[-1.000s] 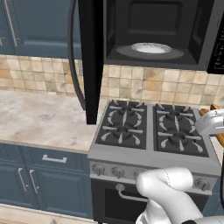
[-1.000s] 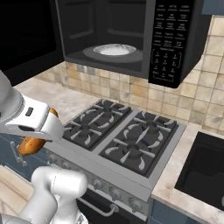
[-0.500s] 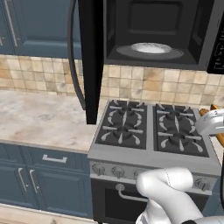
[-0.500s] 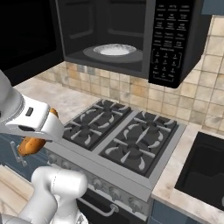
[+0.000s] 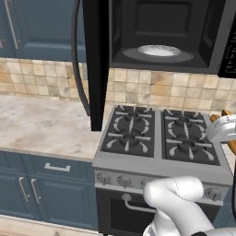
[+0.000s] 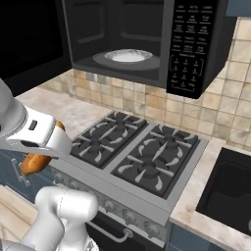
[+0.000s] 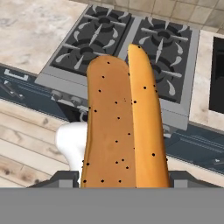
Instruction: Pick the hotdog bun from the counter and place it in the microwave. Then turn on the microwave.
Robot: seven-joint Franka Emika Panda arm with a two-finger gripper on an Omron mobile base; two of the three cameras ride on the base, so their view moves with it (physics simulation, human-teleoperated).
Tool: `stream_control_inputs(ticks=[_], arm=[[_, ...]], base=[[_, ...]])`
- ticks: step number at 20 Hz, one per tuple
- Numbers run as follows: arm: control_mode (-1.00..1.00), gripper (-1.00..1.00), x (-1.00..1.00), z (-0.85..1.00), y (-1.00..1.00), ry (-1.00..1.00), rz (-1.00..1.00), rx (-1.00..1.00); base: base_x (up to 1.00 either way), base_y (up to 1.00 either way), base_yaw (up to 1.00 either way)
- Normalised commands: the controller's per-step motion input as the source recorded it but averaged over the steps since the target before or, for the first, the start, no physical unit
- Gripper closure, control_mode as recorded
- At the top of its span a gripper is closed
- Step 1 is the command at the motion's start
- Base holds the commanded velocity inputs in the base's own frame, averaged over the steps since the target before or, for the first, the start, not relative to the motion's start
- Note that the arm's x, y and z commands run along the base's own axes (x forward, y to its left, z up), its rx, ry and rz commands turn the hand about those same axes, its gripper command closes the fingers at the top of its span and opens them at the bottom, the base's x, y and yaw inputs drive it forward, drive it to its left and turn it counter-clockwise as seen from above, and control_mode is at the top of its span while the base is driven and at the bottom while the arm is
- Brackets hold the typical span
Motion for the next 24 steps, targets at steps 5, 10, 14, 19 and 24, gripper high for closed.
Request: stream_control_inputs(ticks=[5, 10, 14, 19, 24], arm=[[1.00, 1.00, 0.00, 0.00, 0.00, 0.00, 0.00, 0.00], [-1.00, 1.00, 0.00, 0.03, 0.00, -0.07, 0.00, 0.00], [-1.00, 1.00, 0.00, 0.33, 0.05, -0.34, 0.00, -0.01], [-1.00, 1.00, 0.05, 0.40, 0.00, -0.38, 0.00, 0.00], [-1.00, 1.00, 0.13, 0.42, 0.00, -0.30, 0.00, 0.00]], base=[[0.01, 0.00, 0.01], [0.00, 0.00, 0.01], [0.00, 0.00, 0.00], [0.00, 0.00, 0.00], [0.00, 0.00, 0.00]])
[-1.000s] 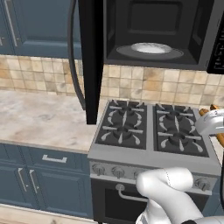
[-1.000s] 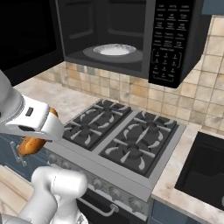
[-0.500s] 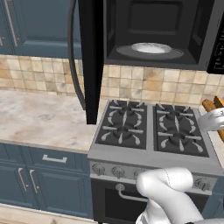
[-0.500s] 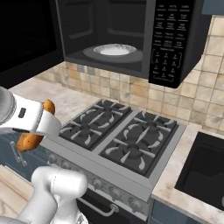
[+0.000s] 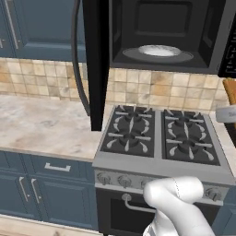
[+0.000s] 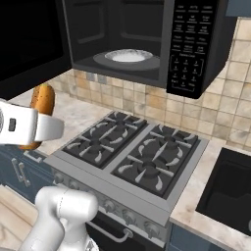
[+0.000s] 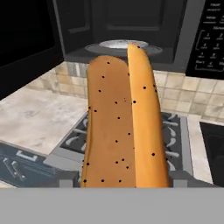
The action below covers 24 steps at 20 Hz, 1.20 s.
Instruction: Pick the hotdog bun from the counter and place it in the microwave. Then turn on the microwave.
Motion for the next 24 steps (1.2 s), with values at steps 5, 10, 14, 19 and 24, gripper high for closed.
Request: stream_control_inputs(ticks=[5, 10, 14, 19, 24], arm=[[-1.00, 1.00, 0.23, 0.41, 0.00, -0.24, -0.01, 0.00], [-1.00, 1.00, 0.35, 0.37, 0.00, -0.18, -0.01, 0.00], [-1.00, 1.00, 0.41, 0.33, 0.00, -0.14, 0.00, 0.00], [-1.00, 1.00, 0.44, 0.28, 0.00, -0.05, 0.00, 0.01], [-1.00, 1.00, 0.37, 0.31, 0.00, 0.00, 0.00, 0.00]], base=[[0.00, 0.00, 0.00], [0.00, 0.00, 0.00], [0.00, 0.00, 0.00], [0.00, 0.00, 0.00], [0.00, 0.00, 0.00]])
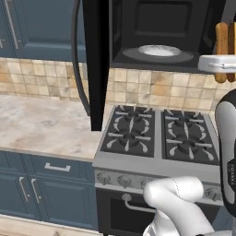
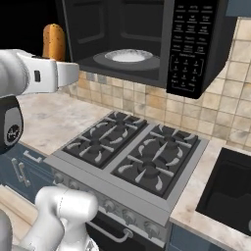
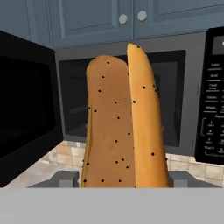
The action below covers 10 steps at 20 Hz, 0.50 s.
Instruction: Pick the hotdog bun from the counter and place it in the microwave. Then turn on the microwave.
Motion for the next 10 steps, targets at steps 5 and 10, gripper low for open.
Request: stream_control_inputs(ticks=[5, 10], arm=[[-1.00, 1.00, 0.22, 0.27, 0.00, 0.07, 0.00, 0.01], [-1.00, 1.00, 0.21, 0.02, 0.00, 0.06, 0.00, 0.00]], base=[[0.00, 0.00, 0.00], [0.00, 0.00, 0.00]])
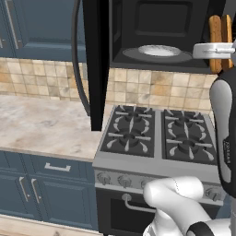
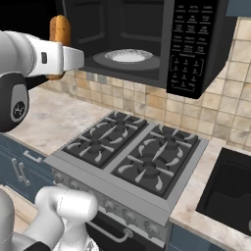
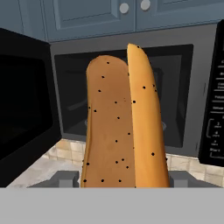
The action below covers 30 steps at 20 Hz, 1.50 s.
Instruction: Pick the hotdog bun from the counter and place it in the microwave. Then turn on the microwave.
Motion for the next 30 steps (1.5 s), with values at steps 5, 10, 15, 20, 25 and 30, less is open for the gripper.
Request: stream_control_inputs(ticks=[5, 10, 15, 20, 25, 30], arm=[[-1.00, 1.00, 0.28, 0.00, 0.00, 0.01, 0.00, 0.00], [-1.00, 1.00, 0.39, 0.00, 0.00, 0.00, 0.00, 0.00], [-1.00, 1.00, 0.40, 0.00, 0.00, 0.01, 0.00, 0.00], [-1.00, 1.00, 0.38, -0.06, 0.00, 0.01, 0.01, 0.00], [-1.00, 1.00, 0.38, -0.06, -0.01, 0.03, 0.03, 0.00], [-1.00, 1.00, 0.40, -0.05, -0.02, 0.02, 0.03, 0.00]], base=[[0.00, 0.00, 0.00], [0.00, 0.00, 0.00], [0.00, 0.00, 0.00], [0.00, 0.00, 0.00], [0.00, 0.00, 0.00], [0.00, 0.00, 0.00]])
